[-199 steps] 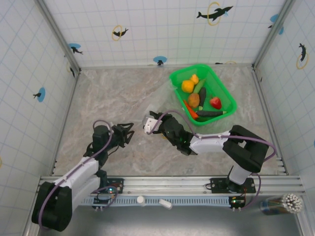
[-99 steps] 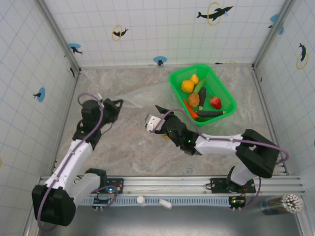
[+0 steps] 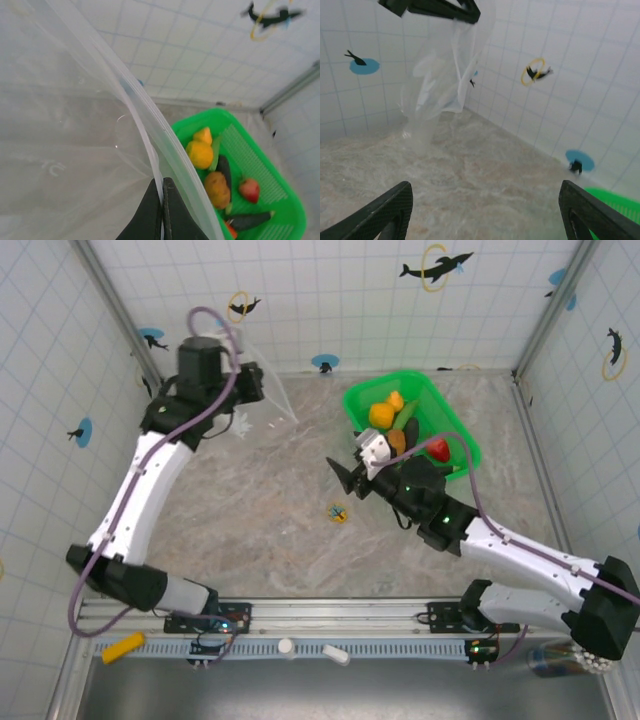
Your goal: Place the food in the zip-top bag and seal the zipper
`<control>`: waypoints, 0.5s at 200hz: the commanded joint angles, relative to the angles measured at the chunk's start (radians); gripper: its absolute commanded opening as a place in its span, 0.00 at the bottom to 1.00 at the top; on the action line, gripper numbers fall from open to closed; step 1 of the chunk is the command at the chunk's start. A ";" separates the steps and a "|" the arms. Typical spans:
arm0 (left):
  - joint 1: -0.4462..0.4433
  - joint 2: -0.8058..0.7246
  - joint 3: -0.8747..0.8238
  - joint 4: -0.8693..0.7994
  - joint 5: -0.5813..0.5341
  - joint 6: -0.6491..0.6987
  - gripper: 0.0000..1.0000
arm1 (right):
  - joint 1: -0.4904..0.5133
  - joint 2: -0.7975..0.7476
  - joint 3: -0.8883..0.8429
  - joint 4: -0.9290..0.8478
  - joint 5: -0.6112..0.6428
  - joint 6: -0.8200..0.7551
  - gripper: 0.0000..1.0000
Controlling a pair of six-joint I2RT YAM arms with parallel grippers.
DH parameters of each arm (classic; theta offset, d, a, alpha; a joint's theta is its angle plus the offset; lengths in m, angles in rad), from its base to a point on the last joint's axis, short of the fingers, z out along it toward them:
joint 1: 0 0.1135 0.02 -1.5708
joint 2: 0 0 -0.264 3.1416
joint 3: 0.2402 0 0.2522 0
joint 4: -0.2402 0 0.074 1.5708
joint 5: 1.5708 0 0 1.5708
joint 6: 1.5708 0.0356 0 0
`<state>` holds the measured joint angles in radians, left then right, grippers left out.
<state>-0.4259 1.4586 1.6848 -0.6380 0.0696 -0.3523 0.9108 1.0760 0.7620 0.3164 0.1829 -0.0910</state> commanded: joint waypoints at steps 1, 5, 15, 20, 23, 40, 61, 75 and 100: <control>-0.127 0.115 -0.010 -0.269 -0.091 0.190 0.00 | -0.090 -0.037 0.008 -0.156 -0.045 0.295 0.71; -0.147 0.130 -0.017 -0.278 -0.098 0.198 0.00 | -0.123 -0.037 0.016 -0.178 -0.075 0.333 0.70; -0.198 0.160 -0.042 -0.293 -0.125 0.221 0.00 | -0.196 -0.035 0.033 -0.230 -0.161 0.421 0.68; -0.218 0.172 -0.055 -0.297 -0.135 0.229 0.00 | -0.234 -0.034 0.034 -0.257 -0.212 0.460 0.68; -0.227 0.178 -0.062 -0.298 -0.135 0.232 0.00 | -0.252 -0.034 0.035 -0.271 -0.243 0.480 0.67; -0.249 0.206 -0.085 -0.298 -0.078 0.239 0.00 | -0.337 -0.035 0.018 -0.284 -0.380 0.578 0.67; -0.249 0.223 -0.102 -0.273 -0.033 0.229 0.00 | -0.407 -0.014 -0.022 -0.250 -0.522 0.694 0.67; -0.249 0.221 -0.131 -0.232 0.029 0.217 0.00 | -0.419 0.016 -0.048 -0.172 -0.627 0.773 0.67; -0.249 0.183 -0.219 -0.131 0.160 0.184 0.00 | -0.418 0.094 -0.047 -0.130 -0.681 0.877 0.69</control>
<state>-0.6769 1.6901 1.5349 -0.8505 0.0898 -0.1574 0.4946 1.1030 0.7357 0.1097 -0.3386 0.6075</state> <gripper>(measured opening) 0.049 0.681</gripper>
